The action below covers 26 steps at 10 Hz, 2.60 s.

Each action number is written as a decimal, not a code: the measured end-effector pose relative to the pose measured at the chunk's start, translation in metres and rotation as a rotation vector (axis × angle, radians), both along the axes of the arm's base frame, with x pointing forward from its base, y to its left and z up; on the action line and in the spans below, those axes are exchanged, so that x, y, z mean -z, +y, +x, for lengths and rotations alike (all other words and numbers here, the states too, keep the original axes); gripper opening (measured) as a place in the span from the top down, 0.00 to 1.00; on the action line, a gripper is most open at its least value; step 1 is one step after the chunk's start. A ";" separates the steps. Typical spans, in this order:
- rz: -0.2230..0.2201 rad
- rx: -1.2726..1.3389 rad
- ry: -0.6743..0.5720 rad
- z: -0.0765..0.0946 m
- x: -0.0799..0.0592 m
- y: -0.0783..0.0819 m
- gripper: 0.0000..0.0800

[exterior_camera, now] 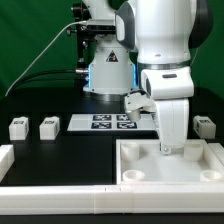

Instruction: Assemble one leg

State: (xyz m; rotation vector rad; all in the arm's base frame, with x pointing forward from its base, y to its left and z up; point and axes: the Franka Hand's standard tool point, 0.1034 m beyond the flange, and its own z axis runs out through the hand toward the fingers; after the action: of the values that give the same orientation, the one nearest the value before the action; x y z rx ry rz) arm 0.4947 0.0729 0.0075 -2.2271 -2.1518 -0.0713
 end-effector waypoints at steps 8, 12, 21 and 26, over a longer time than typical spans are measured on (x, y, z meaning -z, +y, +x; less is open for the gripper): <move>0.000 0.098 -0.027 0.008 -0.016 0.004 0.22; -0.002 0.231 -0.050 -0.002 -0.039 0.002 0.19; 0.030 0.517 -0.062 -0.019 -0.040 0.019 0.19; 0.059 0.712 -0.056 -0.041 -0.032 0.021 0.19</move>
Offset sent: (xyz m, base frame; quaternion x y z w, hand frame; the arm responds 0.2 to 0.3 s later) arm 0.0026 -0.0032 0.0062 -0.0007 -0.0112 -0.0015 0.9999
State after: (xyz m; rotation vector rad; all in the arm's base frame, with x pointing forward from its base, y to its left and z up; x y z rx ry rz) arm 0.4537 0.0943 0.0399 -2.8453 -1.2453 -0.2148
